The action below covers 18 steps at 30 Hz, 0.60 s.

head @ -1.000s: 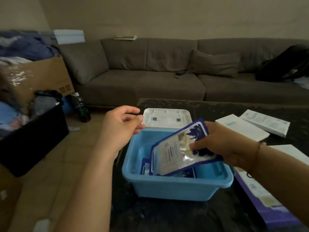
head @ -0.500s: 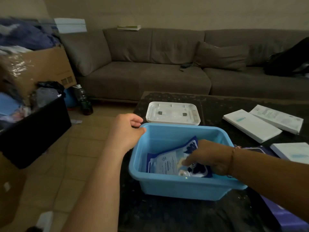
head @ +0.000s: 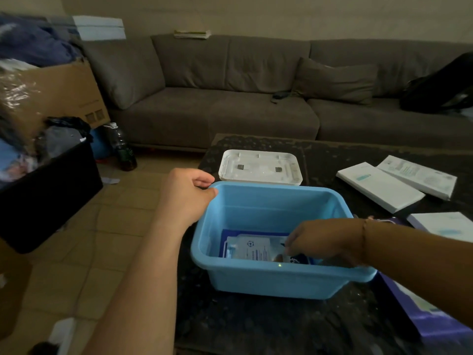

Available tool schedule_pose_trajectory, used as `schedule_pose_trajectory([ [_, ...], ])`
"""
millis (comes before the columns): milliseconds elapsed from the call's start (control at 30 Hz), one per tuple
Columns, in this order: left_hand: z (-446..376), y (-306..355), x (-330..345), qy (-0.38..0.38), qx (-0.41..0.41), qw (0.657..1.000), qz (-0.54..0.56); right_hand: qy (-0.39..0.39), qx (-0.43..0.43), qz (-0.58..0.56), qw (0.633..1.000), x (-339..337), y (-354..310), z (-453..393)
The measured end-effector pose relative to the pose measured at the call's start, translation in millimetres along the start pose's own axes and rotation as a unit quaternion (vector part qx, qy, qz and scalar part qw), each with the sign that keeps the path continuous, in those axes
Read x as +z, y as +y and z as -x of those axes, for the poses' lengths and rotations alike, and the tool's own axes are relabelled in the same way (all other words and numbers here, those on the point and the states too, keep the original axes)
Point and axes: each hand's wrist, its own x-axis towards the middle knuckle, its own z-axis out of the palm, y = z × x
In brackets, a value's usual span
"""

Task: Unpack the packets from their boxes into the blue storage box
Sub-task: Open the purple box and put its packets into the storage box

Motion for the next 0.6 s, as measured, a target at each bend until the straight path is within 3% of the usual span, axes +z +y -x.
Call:
schedule_pose_trajectory([
  [167, 1, 2, 2, -0.003, -0.001, 1.0, -0.007, -0.033, -0.031, 0.101, 0.994, 6, 3, -2],
  [300, 2, 10, 4, 0.003, -0.012, 1.0, -0.022, 0.026, -0.103, 0.162, 0.981, 1, 2, 11],
  [367, 5, 18, 3, 0.023, -0.004, 0.999, -0.044, 0.098, -0.166, 0.097, 0.977, -11, 7, 35],
  [433, 9, 28, -1, 0.05, 0.022, 0.997, -0.046, 0.193, -0.243, -0.042, 0.949, -23, 25, 66],
  [533, 22, 49, -3, 0.087, 0.08, 0.993, -0.013, 0.32, -0.322, -0.291, 0.842, -27, 86, 118],
  [600, 36, 63, 3, 0.098, 0.127, 0.987, 0.006, 0.389, -0.286, -0.33, 0.811, -14, 137, 130],
])
